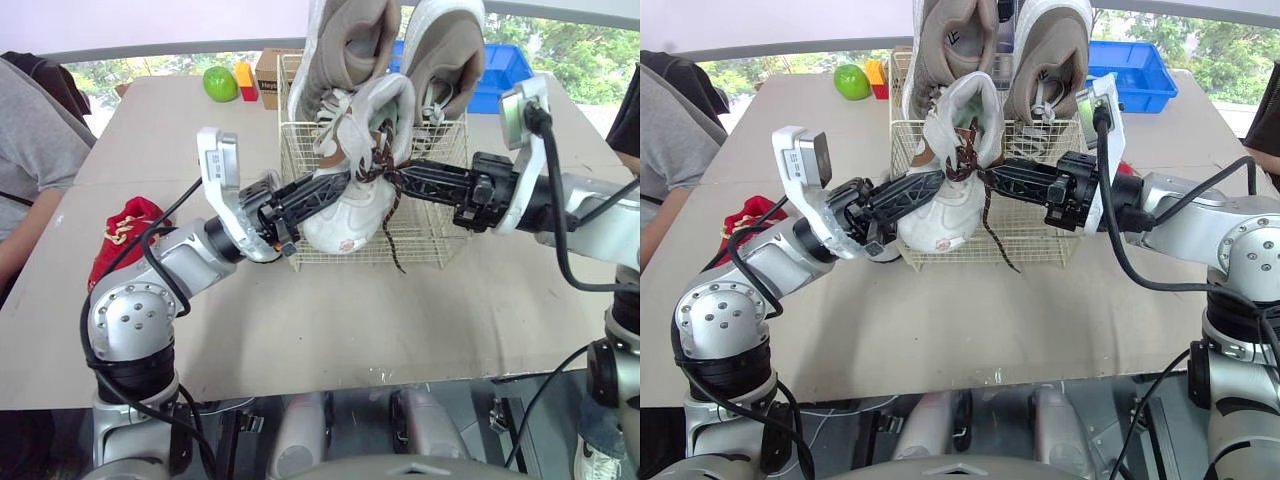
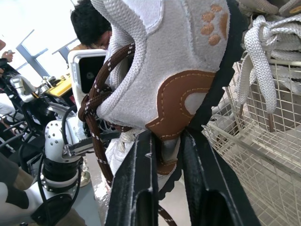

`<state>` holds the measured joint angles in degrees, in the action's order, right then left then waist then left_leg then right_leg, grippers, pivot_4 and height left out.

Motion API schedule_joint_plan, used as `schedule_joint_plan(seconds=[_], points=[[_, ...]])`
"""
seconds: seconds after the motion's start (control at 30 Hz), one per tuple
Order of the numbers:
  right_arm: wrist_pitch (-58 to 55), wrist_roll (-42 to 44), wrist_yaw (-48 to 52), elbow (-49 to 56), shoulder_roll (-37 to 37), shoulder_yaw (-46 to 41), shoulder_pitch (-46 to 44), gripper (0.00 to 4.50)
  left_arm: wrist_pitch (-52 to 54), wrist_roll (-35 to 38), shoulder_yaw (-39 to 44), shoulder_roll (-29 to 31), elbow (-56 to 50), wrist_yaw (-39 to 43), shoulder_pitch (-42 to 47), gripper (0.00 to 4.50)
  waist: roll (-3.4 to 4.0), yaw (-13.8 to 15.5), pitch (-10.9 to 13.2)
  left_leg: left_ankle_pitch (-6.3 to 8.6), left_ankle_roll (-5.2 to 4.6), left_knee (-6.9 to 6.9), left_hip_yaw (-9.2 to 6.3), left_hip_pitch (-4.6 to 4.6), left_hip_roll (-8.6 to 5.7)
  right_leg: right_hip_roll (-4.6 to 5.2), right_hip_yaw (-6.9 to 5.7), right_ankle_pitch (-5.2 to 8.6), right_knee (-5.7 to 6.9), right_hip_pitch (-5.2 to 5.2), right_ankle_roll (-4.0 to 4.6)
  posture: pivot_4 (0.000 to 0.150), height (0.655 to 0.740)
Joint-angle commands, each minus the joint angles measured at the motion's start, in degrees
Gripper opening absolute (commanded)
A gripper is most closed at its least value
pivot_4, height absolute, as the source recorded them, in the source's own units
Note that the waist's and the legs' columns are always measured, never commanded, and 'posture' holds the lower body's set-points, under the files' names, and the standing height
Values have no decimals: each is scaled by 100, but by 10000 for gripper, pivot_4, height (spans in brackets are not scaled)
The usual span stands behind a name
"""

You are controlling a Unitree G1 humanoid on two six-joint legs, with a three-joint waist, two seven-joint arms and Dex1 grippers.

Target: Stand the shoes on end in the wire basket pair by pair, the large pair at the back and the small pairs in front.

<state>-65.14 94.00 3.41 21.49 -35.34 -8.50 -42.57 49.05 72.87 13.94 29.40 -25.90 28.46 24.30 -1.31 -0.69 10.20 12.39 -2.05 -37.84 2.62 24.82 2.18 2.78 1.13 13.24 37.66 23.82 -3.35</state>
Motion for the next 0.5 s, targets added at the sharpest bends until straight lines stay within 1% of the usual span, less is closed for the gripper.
schedule_joint_plan(seconds=[0.03,0.07,0.1,0.4,0.43,0.5], points=[[277,92,-78,90,-108,-59,-22,3657,-74,163,-91,65,-412,145,-17,5816,0,-1,0,0,0,0,-1,0,0,0,1,0,0,0,0,1500,7400],[295,99,-81,95,-120,-44,-20,1041,-86,150,-100,72,-415,154,-18,5815,0,-1,0,0,0,0,-1,0,0,0,0,0,0,0,0,1500,7400],[305,101,-77,102,-136,-27,-19,0,-105,139,-109,78,-418,157,-19,5810,0,-2,0,0,0,0,-1,0,1,0,0,1,0,0,1,1500,7400],[423,17,13,65,-211,20,-23,0,-257,-17,-143,132,-322,151,7,5767,0,-1,0,0,0,1,0,0,1,0,1,10,-2,0,17,1500,7400],[469,-12,57,93,-216,-28,-3,0,-274,139,-39,123,-276,153,21,5767,0,-1,0,0,0,1,0,0,1,0,1,10,-2,0,17,1500,7400],[591,-71,154,148,-213,-147,33,0,-202,511,135,136,-149,-27,66,15948,0,-1,0,0,0,1,-1,0,2,0,1,10,-3,0,17,1500,7400]])
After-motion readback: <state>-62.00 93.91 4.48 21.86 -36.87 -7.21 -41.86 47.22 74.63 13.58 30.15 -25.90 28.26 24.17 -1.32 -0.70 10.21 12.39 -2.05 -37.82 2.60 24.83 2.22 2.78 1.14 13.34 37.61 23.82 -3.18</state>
